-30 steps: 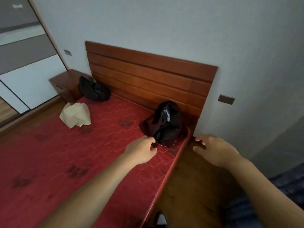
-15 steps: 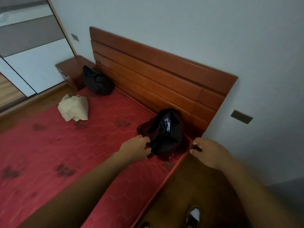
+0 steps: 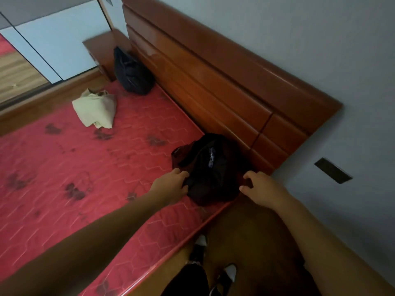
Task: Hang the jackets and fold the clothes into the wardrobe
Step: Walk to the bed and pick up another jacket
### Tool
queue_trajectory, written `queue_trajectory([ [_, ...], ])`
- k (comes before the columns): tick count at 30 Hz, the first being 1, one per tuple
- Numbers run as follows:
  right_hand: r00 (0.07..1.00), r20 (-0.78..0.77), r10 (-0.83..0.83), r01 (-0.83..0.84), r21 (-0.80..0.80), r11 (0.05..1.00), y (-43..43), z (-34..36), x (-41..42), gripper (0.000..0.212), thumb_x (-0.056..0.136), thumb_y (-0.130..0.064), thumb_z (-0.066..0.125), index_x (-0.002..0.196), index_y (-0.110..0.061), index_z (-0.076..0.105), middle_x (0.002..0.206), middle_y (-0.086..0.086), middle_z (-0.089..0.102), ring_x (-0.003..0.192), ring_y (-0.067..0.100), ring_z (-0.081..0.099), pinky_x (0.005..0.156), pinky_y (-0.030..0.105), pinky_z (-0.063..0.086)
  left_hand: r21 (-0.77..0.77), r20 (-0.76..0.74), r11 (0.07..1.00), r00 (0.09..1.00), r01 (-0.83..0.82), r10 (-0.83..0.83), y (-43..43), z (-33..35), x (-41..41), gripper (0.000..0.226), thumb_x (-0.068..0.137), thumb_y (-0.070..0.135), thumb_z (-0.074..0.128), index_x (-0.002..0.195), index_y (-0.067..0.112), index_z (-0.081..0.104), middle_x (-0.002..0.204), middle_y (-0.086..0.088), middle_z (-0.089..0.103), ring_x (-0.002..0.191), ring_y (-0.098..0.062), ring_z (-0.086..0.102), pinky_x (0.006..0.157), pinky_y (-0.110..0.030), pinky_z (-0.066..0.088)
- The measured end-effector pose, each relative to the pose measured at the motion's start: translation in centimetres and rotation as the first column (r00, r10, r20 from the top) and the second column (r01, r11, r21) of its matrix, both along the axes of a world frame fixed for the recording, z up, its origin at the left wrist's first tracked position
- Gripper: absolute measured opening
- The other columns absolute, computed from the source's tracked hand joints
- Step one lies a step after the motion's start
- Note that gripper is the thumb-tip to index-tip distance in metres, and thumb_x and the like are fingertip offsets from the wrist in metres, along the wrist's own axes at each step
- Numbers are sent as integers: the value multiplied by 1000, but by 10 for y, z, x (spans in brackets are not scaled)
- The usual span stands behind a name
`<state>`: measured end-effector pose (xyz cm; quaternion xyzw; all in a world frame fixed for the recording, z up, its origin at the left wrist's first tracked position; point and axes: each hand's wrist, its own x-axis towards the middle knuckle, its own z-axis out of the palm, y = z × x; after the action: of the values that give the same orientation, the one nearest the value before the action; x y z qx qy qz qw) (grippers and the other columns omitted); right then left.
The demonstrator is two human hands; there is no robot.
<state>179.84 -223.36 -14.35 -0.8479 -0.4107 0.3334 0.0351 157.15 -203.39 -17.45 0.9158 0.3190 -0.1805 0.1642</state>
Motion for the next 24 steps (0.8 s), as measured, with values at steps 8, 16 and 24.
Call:
queue_trajectory([
  [8,995,-95,6,-13,-71,997,78,-85,65,58,99,-53,54,148,-23,42,141,11,46,121,31,55,98,47,52,-31,-50,998,997,-61,60,59,-77,76,67,91,46,57,151,26,34,133,-7,49,115,-35,58,81,-46,54],
  [16,962,-160,-221,206,-102,973,158,-196,104,84,98,-51,58,160,-15,15,154,21,32,132,44,47,105,54,46,-9,-154,979,968,-204,200,124,-186,128,97,87,52,65,160,21,10,150,-12,35,135,-37,39,98,-53,45],
  [24,880,-160,-448,421,-179,890,206,-275,109,91,95,-41,66,159,-16,6,152,26,34,130,49,48,104,57,46,15,-219,960,936,-279,276,154,-258,155,90,81,49,73,153,16,29,143,-6,47,135,-32,43,111,-55,36],
])
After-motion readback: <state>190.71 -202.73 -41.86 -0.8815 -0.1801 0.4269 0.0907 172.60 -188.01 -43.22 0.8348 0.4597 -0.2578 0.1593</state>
